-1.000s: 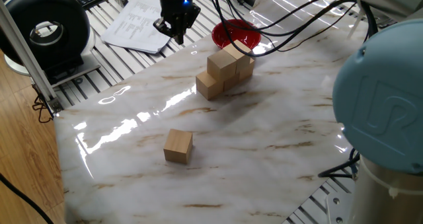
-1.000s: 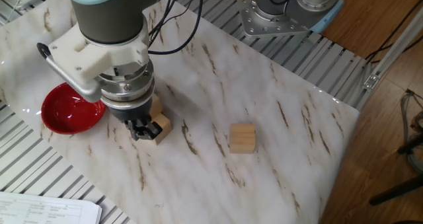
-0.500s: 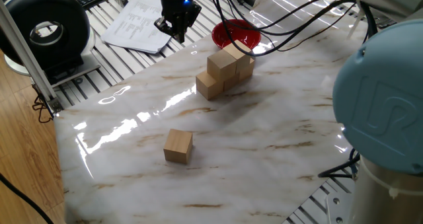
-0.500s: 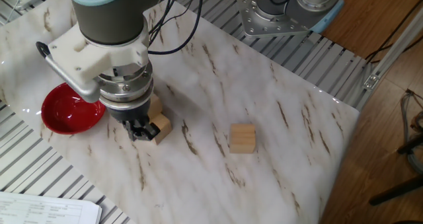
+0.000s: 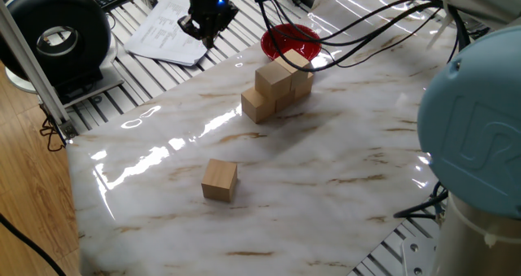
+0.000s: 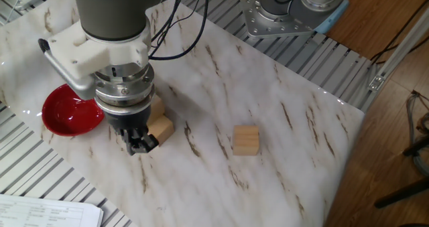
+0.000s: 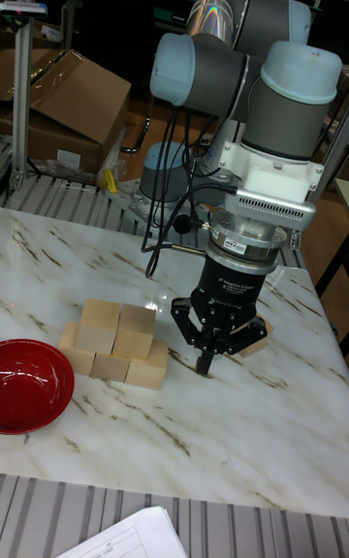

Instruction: Stack the blocks into a pyramid shape

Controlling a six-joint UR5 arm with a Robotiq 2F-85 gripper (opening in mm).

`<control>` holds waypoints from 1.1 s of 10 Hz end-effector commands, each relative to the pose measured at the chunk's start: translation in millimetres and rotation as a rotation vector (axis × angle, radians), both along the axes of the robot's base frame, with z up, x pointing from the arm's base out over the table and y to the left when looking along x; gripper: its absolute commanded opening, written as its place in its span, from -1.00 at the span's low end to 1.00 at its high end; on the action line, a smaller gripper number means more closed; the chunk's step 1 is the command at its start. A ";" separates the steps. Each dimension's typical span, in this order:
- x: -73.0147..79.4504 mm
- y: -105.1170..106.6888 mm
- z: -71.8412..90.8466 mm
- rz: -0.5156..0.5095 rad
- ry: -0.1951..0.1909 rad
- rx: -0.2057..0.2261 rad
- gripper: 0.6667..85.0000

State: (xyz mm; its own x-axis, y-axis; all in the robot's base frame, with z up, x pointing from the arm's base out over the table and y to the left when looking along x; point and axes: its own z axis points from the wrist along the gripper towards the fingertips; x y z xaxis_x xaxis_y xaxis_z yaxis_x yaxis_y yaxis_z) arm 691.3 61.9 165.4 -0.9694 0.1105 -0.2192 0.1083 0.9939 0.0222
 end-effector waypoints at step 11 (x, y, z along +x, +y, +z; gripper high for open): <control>11.8 -14.1 4.6 0.157 -0.043 -0.091 -0.99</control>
State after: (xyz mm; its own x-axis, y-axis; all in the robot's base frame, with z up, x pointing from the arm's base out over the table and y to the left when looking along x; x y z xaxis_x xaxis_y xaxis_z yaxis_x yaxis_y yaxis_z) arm 702.9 33.5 170.0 -0.9639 -0.0597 -0.2594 -0.0282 0.9919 -0.1235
